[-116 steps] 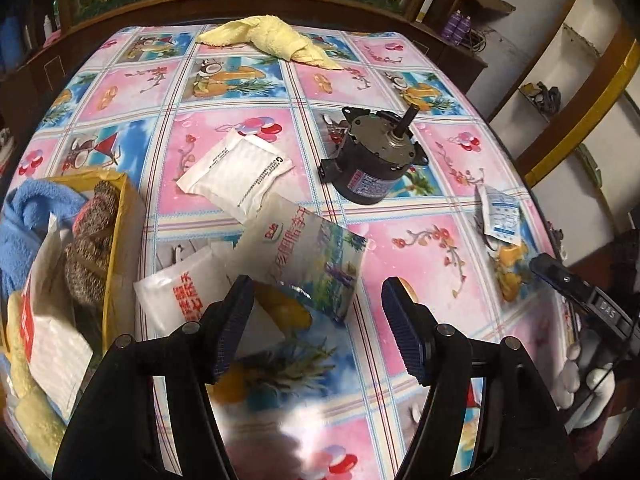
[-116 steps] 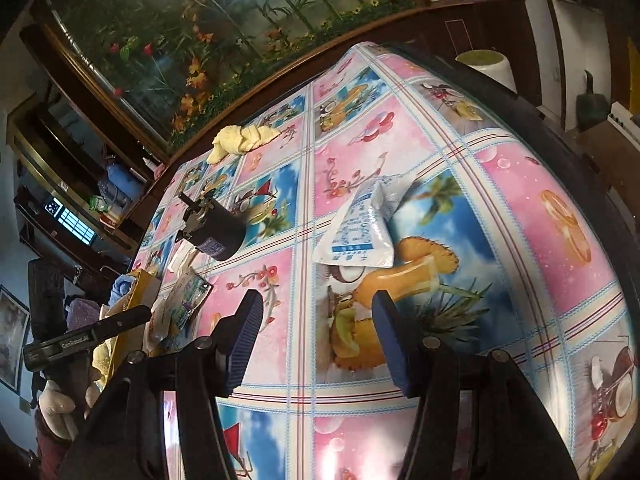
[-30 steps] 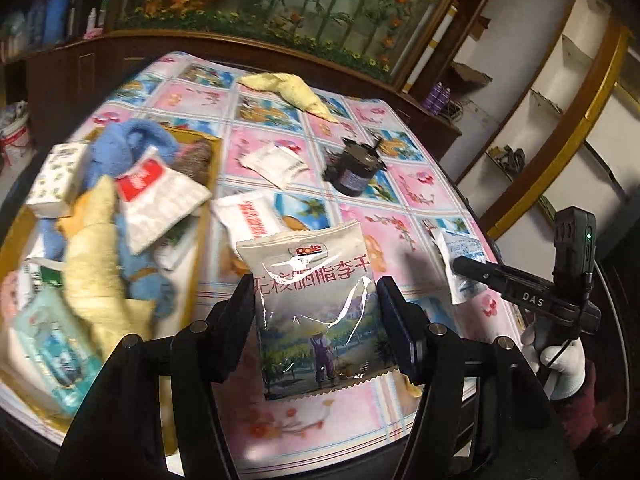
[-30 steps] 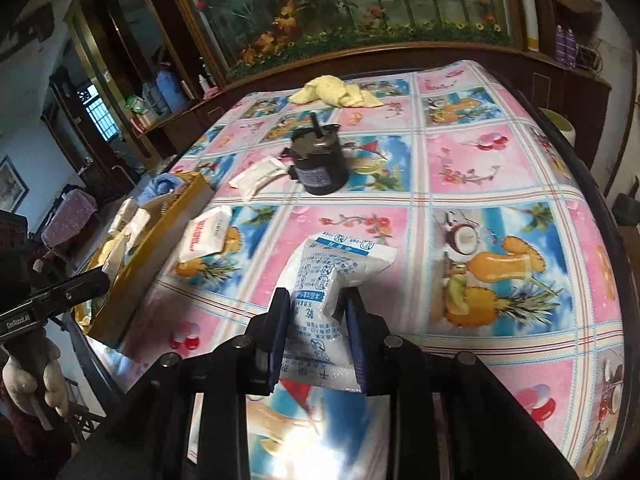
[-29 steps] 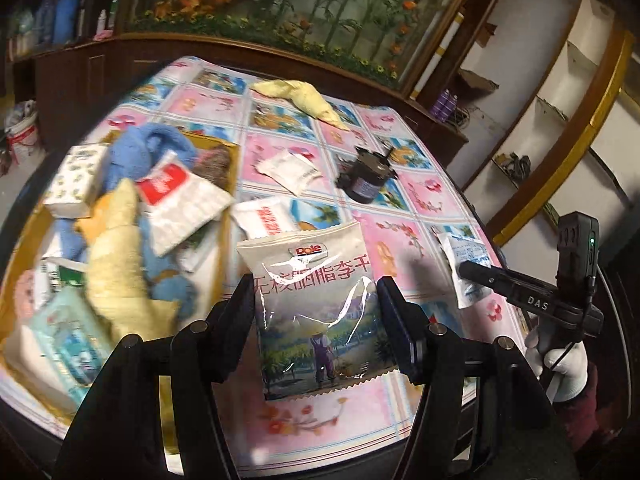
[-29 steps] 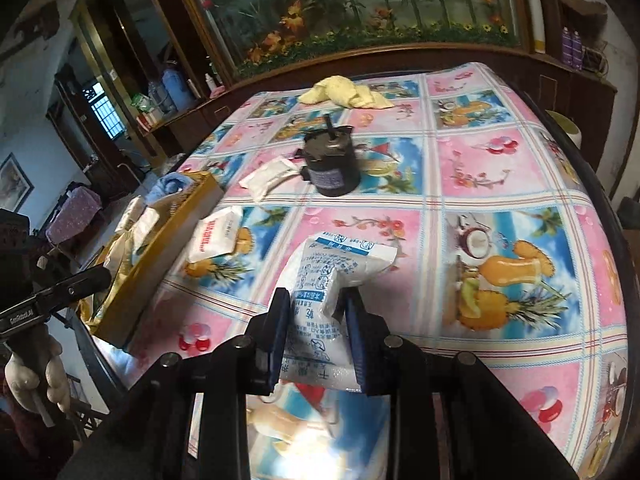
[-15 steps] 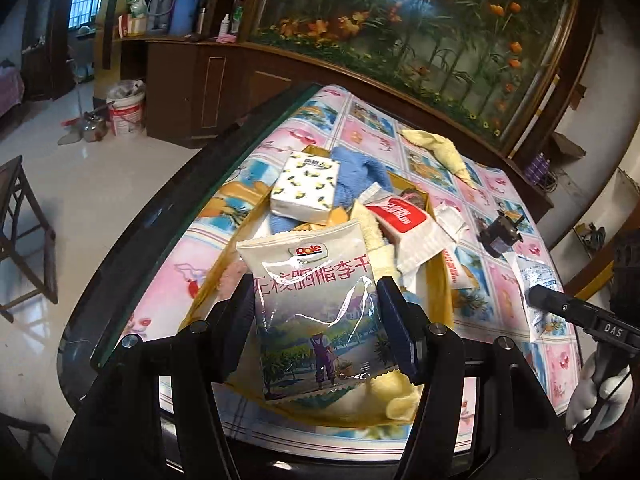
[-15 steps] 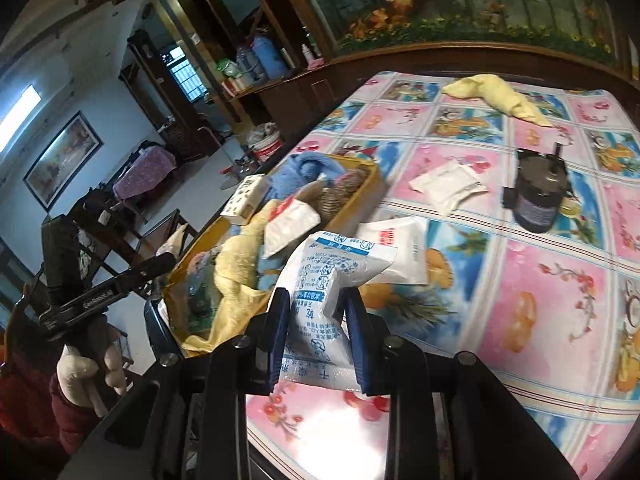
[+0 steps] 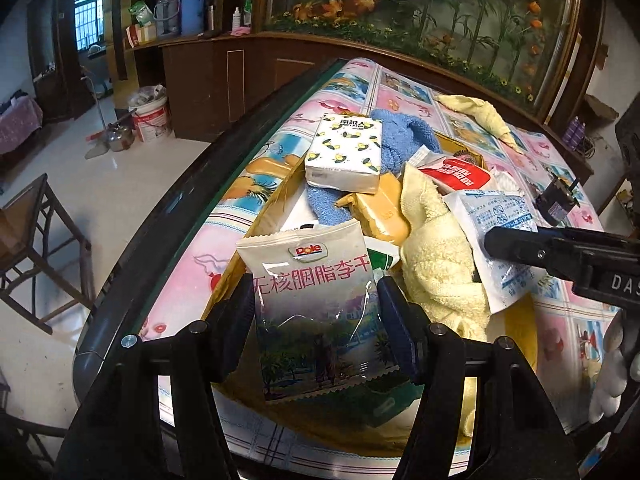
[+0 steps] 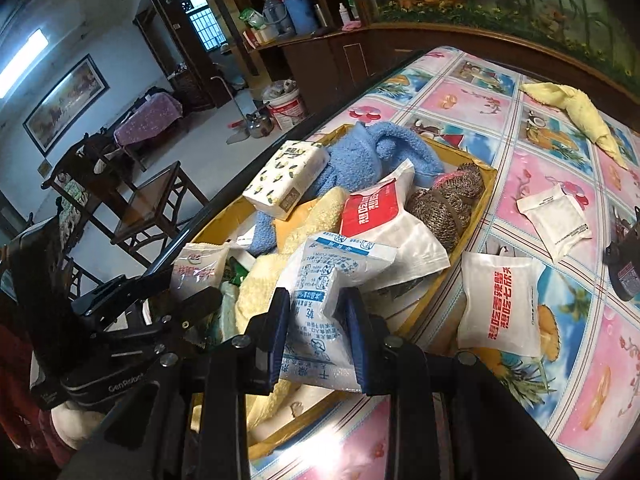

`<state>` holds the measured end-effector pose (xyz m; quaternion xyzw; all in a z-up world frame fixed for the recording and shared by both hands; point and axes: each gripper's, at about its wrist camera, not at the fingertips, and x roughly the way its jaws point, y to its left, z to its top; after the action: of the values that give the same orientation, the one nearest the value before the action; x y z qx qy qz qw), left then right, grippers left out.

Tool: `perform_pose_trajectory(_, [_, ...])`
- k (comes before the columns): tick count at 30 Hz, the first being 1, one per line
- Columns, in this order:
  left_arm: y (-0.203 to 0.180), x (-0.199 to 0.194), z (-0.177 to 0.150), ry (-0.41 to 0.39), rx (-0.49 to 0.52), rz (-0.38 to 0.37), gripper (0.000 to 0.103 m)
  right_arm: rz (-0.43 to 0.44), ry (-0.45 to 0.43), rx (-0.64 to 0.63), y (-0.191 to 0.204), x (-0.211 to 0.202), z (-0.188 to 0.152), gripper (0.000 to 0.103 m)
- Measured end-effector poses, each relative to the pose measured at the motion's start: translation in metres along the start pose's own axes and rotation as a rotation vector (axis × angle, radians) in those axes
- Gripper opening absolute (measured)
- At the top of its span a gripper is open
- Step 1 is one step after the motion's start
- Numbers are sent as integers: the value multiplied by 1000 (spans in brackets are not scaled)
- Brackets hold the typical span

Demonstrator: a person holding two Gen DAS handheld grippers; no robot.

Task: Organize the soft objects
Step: 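Carry the Dole bag and the white-blue sachet over the white box, then lower both held packages into the box and open both tools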

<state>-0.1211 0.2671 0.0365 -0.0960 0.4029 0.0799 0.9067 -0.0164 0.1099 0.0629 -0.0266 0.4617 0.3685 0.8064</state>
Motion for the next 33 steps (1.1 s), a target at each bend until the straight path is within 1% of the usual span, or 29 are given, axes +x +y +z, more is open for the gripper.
perform_pose_trajectory(2, [-2, 2, -1, -10, 19, 26, 62, -8, 14, 19, -5, 9, 2, 27])
perform_pose_trajectory(4, [-2, 4, 0, -12, 23, 36, 63, -13, 19, 29, -7, 12, 4, 27])
perform_pose_trajectory(6, [-3, 4, 0, -13, 27, 43, 63, -36, 23, 23, -6, 15, 6, 27])
perform_pose_trajectory(10, [-7, 6, -1, -16, 42, 62, 63, -45, 32, 28, -5, 18, 6, 27])
perform_pose_trajectory(13, [-7, 7, -1, -16, 40, 63, 65, -44, 31, 33, -5, 18, 5, 27])
perform_pose_trajectory(22, [-7, 10, 0, -4, 25, 64, 66, -45, 18, 66, -4, 19, 2, 29])
perform_pose_trajectory(33, [-7, 10, 0, -1, 18, 71, 69, -81, -6, 78, 3, 18, -1, 30])
